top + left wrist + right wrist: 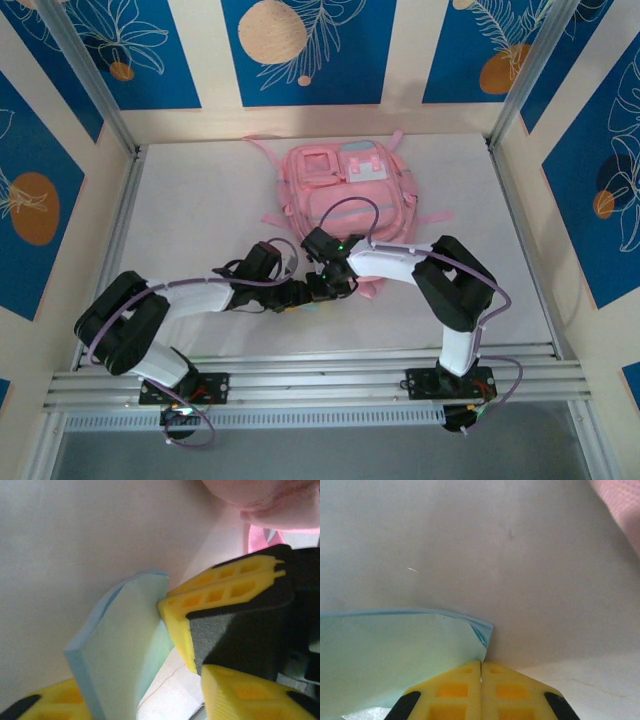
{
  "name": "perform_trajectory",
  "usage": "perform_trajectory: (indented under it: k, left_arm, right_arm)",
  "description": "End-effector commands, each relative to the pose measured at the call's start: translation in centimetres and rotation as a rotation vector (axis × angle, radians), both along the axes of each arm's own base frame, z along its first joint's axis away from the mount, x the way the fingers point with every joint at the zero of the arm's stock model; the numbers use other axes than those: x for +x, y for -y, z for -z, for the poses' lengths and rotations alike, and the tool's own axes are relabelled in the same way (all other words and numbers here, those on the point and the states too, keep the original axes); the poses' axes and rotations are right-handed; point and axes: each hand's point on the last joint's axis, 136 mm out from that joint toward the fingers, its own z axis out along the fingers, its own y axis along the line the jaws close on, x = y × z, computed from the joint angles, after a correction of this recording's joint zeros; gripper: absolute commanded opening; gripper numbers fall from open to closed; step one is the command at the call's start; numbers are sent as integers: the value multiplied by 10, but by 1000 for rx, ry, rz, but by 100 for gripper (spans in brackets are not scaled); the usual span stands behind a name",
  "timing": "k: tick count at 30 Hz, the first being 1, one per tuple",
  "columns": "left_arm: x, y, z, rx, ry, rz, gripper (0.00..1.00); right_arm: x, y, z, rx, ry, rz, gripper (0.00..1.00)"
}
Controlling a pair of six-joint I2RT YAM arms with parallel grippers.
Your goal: Pack books, pencil case, and school supplies into a backpack
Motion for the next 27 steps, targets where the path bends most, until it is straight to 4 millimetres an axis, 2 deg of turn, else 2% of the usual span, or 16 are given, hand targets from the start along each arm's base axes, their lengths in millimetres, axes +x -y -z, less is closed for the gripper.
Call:
perform_trajectory:
  k: [1,7,11,15,17,19,22,25,27]
  left_arm:
    - [9,9,-19,-53,100,26,32]
    - [6,-5,-23,31,129,48,1]
    - [10,-15,-33,62,164,42,0]
    - [16,-22,-46,68,190,33,0]
    - [20,-23,-56,64,212,35,0]
    - [25,-21,-70,45,252,47,0]
    - [35,-15,-96,2,327,78,0]
    - [43,-1,-128,-124,410,117,0]
    - [46,9,-147,-207,448,145,0]
  right_arm:
    - [-9,-12,-3,75,-25,-33,0]
    - [-7,-11,-14,83,-10,-16,0]
    - [-1,-7,-31,93,16,6,4]
    - [7,4,-54,127,33,51,26]
    - [12,11,-67,153,45,78,34]
    - [17,19,-79,195,49,108,40]
    - [24,25,-99,303,56,144,44]
    - [31,26,-121,463,74,155,49]
    - [34,28,-134,549,104,150,55]
